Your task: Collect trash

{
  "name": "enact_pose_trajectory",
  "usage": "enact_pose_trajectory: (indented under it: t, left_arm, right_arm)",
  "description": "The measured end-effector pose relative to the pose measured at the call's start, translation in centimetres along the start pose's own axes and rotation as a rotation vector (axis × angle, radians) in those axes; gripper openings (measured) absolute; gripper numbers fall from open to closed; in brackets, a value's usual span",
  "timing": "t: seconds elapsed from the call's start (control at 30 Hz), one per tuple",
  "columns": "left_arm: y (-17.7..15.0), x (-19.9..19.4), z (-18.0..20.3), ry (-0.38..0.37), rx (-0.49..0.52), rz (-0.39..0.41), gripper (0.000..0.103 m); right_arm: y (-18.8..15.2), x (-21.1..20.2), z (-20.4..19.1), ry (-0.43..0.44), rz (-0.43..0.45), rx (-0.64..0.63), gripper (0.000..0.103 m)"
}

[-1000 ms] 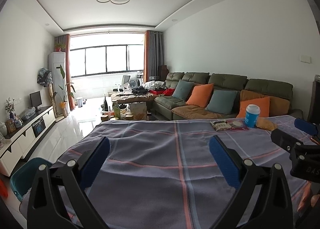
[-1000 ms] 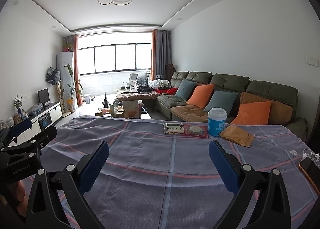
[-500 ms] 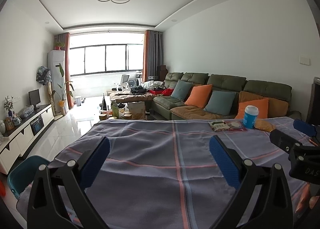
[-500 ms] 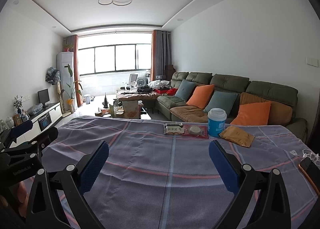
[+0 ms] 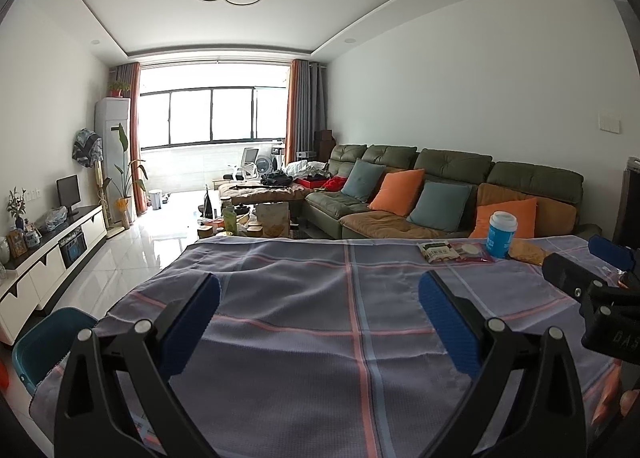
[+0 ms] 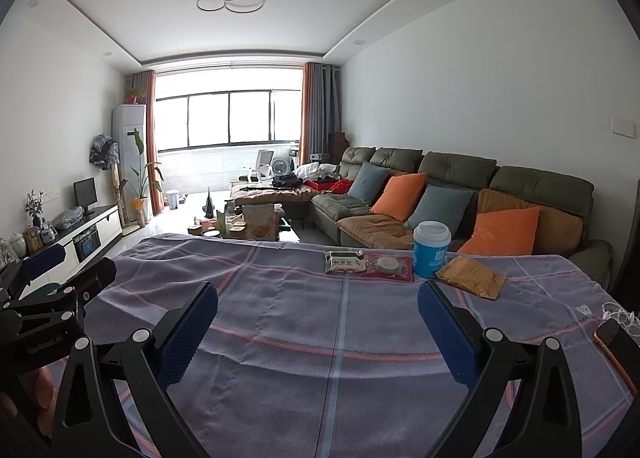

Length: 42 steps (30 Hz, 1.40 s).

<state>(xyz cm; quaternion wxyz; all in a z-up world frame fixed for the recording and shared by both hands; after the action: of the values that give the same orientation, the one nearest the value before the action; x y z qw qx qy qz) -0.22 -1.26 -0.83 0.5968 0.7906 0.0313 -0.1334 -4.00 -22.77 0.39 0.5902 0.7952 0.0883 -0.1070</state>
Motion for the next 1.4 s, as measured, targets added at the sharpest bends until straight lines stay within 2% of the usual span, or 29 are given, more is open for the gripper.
enact_pose_trajectory:
  t: [1.4]
  left_arm:
    - [-0.16, 0.27, 0.2, 0.004, -0.004, -0.005, 0.1]
  right_arm:
    - [0.32, -0.16, -0.21, -0.004, 0.004, -0.005, 0.099]
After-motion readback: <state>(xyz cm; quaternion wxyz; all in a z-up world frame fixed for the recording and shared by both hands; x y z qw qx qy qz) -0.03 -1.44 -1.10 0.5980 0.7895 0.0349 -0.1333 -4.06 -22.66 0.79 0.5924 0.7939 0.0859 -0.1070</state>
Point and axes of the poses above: each gripper's, at about its wrist camera, not at the fingertips, and x roughly the way its jaws point, z to its right, y to its top, the point moved 1 cm from there along x, roughly the way its jaws point, and after that the axes turned 15 degrees about x, right-handed, at the moved point
